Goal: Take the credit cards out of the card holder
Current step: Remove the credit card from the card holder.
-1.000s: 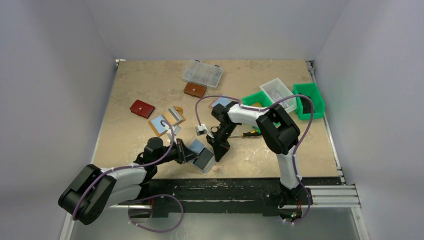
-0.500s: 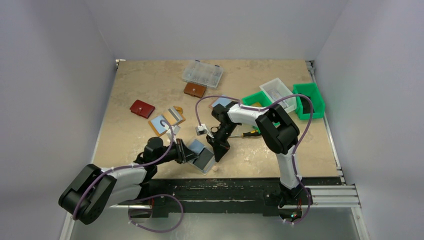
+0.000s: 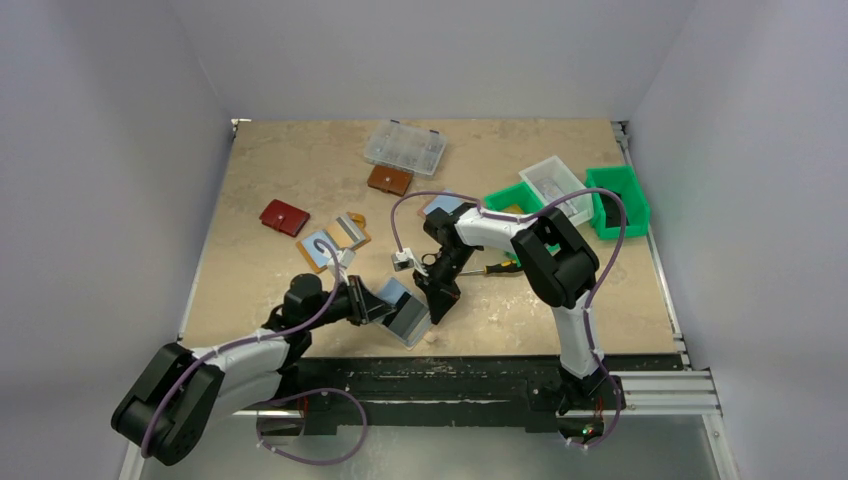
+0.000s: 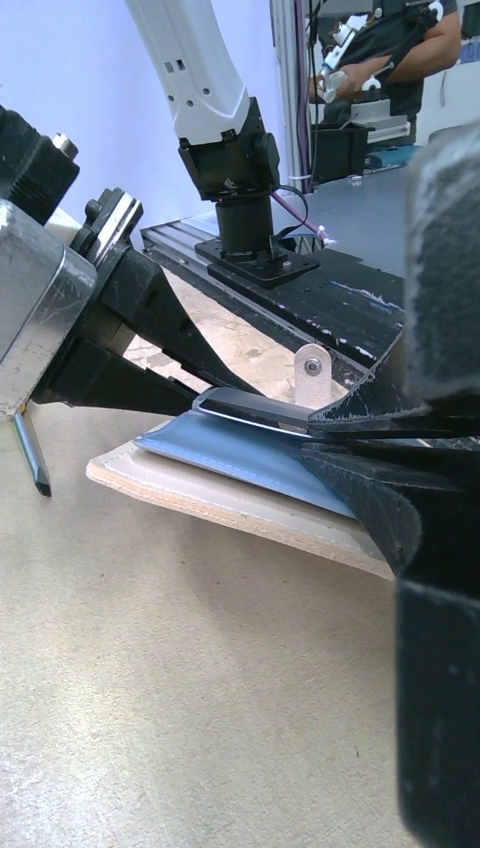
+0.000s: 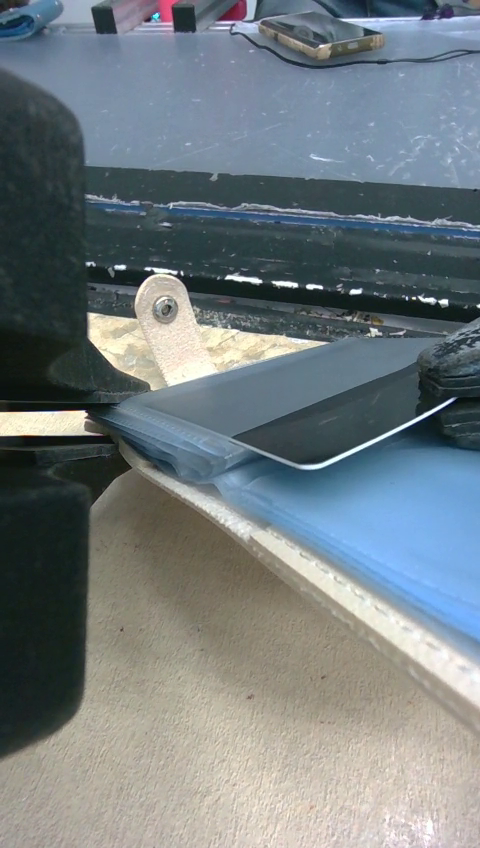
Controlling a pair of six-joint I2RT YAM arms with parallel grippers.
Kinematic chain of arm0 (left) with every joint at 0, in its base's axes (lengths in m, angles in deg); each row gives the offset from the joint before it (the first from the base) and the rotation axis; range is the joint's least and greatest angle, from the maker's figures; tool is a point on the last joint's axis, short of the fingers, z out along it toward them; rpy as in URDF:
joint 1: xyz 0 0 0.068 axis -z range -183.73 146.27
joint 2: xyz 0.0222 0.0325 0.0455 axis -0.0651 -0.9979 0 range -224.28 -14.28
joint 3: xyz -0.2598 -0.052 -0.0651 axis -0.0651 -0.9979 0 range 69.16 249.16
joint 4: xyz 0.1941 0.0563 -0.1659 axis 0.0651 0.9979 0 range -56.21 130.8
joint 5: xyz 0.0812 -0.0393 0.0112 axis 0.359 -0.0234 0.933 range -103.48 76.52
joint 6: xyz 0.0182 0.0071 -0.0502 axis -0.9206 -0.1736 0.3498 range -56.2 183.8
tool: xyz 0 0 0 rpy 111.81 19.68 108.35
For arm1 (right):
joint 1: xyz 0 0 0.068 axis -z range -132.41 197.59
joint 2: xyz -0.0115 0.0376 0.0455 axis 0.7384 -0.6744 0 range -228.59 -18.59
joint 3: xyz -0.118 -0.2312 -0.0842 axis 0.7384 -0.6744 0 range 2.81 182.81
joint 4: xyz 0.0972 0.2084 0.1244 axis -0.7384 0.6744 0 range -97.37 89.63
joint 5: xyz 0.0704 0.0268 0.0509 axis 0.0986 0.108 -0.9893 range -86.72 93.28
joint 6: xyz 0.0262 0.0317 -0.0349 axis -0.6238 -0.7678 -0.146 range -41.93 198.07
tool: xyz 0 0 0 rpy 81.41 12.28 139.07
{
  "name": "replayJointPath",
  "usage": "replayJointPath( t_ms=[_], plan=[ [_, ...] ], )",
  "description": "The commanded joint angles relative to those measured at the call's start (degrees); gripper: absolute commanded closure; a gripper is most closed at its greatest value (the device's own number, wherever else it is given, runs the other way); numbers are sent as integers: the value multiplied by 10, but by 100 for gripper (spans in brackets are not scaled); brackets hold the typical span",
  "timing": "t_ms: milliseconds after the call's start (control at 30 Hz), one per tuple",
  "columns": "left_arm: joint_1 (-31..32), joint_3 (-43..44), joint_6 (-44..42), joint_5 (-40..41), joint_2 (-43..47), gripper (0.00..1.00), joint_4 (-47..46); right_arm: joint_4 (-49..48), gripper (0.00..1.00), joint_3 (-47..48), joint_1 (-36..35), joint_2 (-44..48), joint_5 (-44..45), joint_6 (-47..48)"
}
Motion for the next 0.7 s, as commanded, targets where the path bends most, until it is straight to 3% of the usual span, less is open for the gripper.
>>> replayJointPath(
  t_ms=[0, 33, 400, 667],
  plan=[
    [-9, 10, -8, 19, 17, 96, 13, 17, 100, 6, -2, -6, 27, 20],
    [-9, 12, -13, 19, 21, 100, 19, 17, 100, 6, -2, -6, 26, 20],
    [-9, 41, -70, 89, 125, 100, 175, 6, 96, 7, 4, -8, 39, 1],
    [-9, 52, -79, 111, 188, 100, 212, 10, 92, 9, 6, -18, 42, 0]
  ],
)
